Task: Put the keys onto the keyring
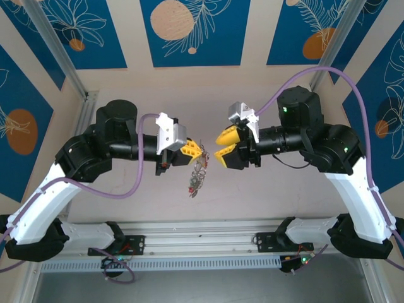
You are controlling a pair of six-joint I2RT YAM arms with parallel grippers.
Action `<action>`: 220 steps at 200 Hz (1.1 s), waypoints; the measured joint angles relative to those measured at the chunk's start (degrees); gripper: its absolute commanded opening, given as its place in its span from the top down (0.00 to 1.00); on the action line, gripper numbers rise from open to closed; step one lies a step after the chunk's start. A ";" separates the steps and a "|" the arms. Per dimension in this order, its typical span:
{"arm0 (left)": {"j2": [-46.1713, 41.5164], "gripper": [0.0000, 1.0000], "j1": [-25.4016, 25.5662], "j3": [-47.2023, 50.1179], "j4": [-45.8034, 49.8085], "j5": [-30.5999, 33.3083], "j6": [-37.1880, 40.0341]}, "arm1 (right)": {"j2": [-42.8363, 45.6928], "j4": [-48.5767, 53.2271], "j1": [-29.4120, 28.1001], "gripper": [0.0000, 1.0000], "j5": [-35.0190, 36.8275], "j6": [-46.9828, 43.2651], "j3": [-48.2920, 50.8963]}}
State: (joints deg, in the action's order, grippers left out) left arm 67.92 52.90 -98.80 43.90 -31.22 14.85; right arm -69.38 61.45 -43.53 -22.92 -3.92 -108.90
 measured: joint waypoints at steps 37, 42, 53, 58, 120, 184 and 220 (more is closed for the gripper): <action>-0.07 1.00 0.00 0.31 -1.51 -1.62 -0.98 | -0.31 -1.64 0.92 0.58 -2.23 0.76 0.13; -0.13 1.00 0.00 0.31 -1.57 -1.75 -1.01 | -0.31 -1.79 0.92 0.58 -2.64 0.90 0.13; -0.33 1.00 0.00 0.37 -1.60 -1.81 -1.03 | -0.31 -2.05 0.92 0.58 -3.52 1.01 0.17; -0.46 1.00 0.00 0.42 -1.70 -1.84 -1.05 | -0.31 -2.12 0.92 0.58 -3.91 1.01 0.22; -1.14 1.00 0.00 0.74 -2.95 -2.45 -1.44 | -0.26 -2.29 0.92 0.65 -6.54 1.20 1.46; -1.14 1.00 0.00 0.87 -3.21 -2.89 -1.49 | -0.33 -3.21 0.92 0.71 -8.22 1.25 1.95; -1.14 1.00 0.00 1.27 -4.04 -2.89 -2.05 | -0.81 -3.63 0.92 0.79 -9.11 1.62 1.99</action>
State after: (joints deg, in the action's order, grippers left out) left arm 66.78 52.90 -97.54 39.86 -34.11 12.80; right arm -70.19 57.82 -42.61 -32.03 -2.31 -106.91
